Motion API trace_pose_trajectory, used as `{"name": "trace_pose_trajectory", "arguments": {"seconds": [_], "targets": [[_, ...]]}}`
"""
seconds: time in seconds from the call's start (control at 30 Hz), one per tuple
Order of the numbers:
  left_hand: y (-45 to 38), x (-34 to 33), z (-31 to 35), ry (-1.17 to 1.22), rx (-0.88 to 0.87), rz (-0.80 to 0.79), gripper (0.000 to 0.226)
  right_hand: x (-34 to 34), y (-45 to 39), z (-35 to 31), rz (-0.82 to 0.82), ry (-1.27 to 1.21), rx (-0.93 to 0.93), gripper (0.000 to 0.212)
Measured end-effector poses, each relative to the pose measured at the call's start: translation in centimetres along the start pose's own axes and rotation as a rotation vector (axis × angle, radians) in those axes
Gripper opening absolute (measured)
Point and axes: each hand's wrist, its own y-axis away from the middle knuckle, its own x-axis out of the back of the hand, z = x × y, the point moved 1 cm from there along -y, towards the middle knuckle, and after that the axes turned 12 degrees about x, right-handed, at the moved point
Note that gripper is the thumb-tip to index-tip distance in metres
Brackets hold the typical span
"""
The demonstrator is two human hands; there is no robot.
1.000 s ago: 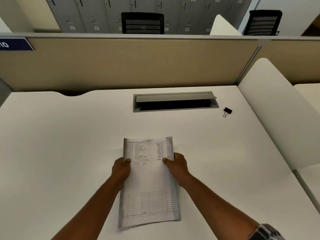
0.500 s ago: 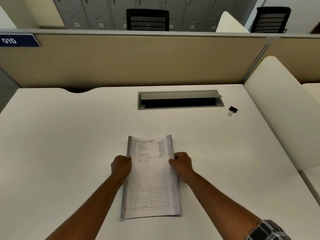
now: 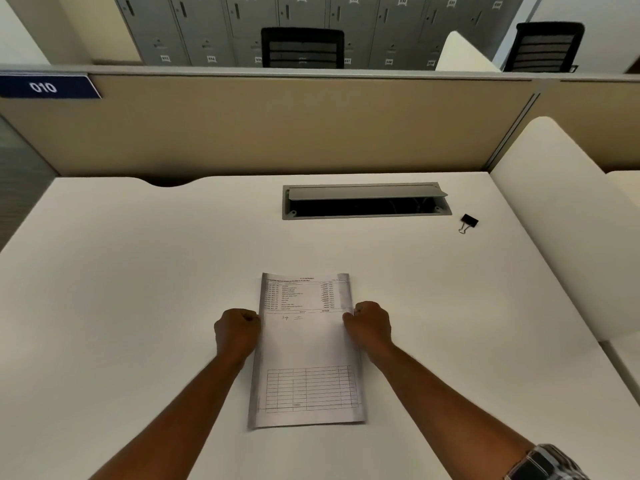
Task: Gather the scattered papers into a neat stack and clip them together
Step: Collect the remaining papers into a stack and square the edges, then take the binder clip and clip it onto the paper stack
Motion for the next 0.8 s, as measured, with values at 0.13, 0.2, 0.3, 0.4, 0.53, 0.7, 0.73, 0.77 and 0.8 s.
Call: {"name": "trace_pose_trajectory", "arguments": {"seconds": [0.13, 0.2, 0.3, 0.4, 0.53, 0.7, 0.73, 0.77, 0.8], "targets": [[0.6, 0.2, 0.4, -0.002, -0.022, 0.016, 0.035, 0.0, 0.0, -0.1, 0.0, -0.039, -0.02, 0.029], [0.9, 0.2, 0.5, 0.007, -0.007, 0.01, 0.038, 0.1, 0.1, -0.1, 0.005, -0.033, -0.016, 0.03], [0.9, 0.1, 0.6, 0.04, 0.019, -0.013, 0.037, 0.4, -0.2, -0.1, -0.013, -0.033, 0.009, 0.03], [1.0, 0.1, 0.6, 0.043, 0.039, -0.025, 0.032, 0.8, -0.3, -0.3, -0.015, -0.038, 0.014, 0.032], [1.1, 0.3, 0.7, 0.042, 0.045, -0.014, 0.032, 0.8, -0.1, -0.2, -0.018, -0.033, 0.027, 0.033], [1.3, 0.9, 1.2, -0.095, -0.024, 0.033, 0.036, 0.7, -0.8, 0.1, -0.039, -0.055, 0.019, 0.025], [1.7, 1.2, 1.4, -0.138, -0.06, 0.072, 0.03, 0.8, -1.0, 0.4, -0.042, -0.058, 0.023, 0.015], [2.2, 1.3, 1.6, -0.166, -0.103, 0.112, 0.026, 0.8, -1.2, 0.8, -0.046, -0.067, 0.038, 0.012], [2.9, 1.5, 1.9, -0.167, -0.136, 0.152, 0.032, 0.9, -1.4, 1.1, -0.056, -0.071, 0.04, 0.024]]}}
